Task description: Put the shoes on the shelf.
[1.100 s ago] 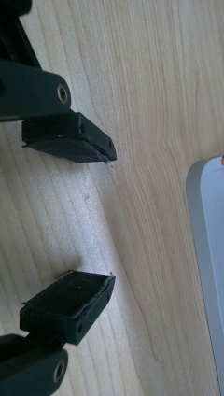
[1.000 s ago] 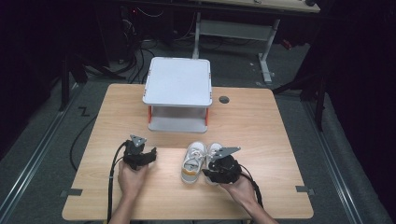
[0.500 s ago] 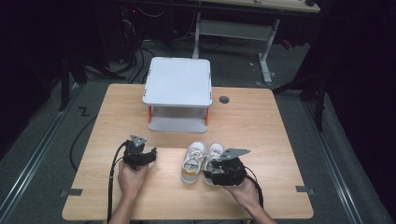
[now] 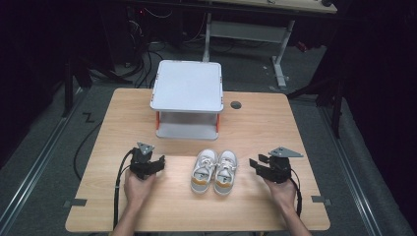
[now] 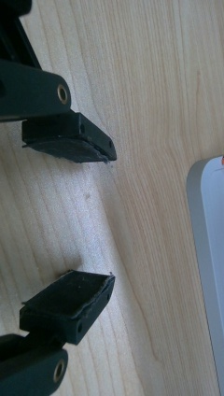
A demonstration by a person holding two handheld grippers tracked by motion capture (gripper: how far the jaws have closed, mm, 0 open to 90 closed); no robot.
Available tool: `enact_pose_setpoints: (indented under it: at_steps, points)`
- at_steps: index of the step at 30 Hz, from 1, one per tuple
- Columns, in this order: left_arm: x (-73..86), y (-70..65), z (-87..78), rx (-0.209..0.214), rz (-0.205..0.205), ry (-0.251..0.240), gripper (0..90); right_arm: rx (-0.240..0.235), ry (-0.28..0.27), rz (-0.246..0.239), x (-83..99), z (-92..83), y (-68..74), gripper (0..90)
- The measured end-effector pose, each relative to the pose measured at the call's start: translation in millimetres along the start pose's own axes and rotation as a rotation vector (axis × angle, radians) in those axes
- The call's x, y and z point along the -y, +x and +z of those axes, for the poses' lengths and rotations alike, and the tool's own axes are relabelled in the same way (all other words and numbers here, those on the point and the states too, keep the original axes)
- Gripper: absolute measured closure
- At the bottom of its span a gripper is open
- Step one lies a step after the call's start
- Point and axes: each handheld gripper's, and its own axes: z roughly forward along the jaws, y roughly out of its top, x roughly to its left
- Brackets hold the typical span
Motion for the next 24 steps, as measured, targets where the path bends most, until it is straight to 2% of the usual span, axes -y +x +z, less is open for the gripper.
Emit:
enact_pose_setpoints:
  at_steps: [2,5,9,11,12,14,18,21,24]
  points:
    - [0.1,-0.1,0.1,0.002,-0.004,-0.003,34.3,0.064,0.019,0.043,8.1,4.8,-16.4,52.2]
    - [0.0,-0.8,0.0,-0.003,-0.003,-0.001,34.3,0.125,0.036,0.093,18.3,9.6,-34.1,51.2]
    - [-1.3,-3.0,-1.3,-0.021,-0.014,0.012,37.2,0.201,0.052,0.091,24.8,13.3,-45.8,48.1]
    - [-2.4,-5.6,-3.0,-0.026,-0.011,0.019,38.6,0.24,0.08,0.083,27.8,18.8,-51.3,45.2]
    - [-2.9,-6.9,-3.9,-0.025,-0.009,0.019,38.6,0.249,0.069,0.069,29.4,20.3,-53.5,44.8]
    - [-4.5,-9.8,-7.4,-0.019,-0.007,0.019,39.2,0.254,0.071,0.078,28.7,20.4,-55.8,44.4]
    - [-9.0,-17.2,-19.2,0.033,-0.002,0.006,39.5,0.253,0.07,0.072,27.7,22.0,-56.8,43.2]
    - [-11.9,-25.4,-30.2,0.093,-0.006,0.009,39.9,0.25,0.072,0.071,27.7,22.0,-56.5,42.5]
    - [-14.4,-34.5,-39.4,0.151,-0.039,0.031,40.4,0.248,0.073,0.07,27.8,22.1,-56.4,41.6]
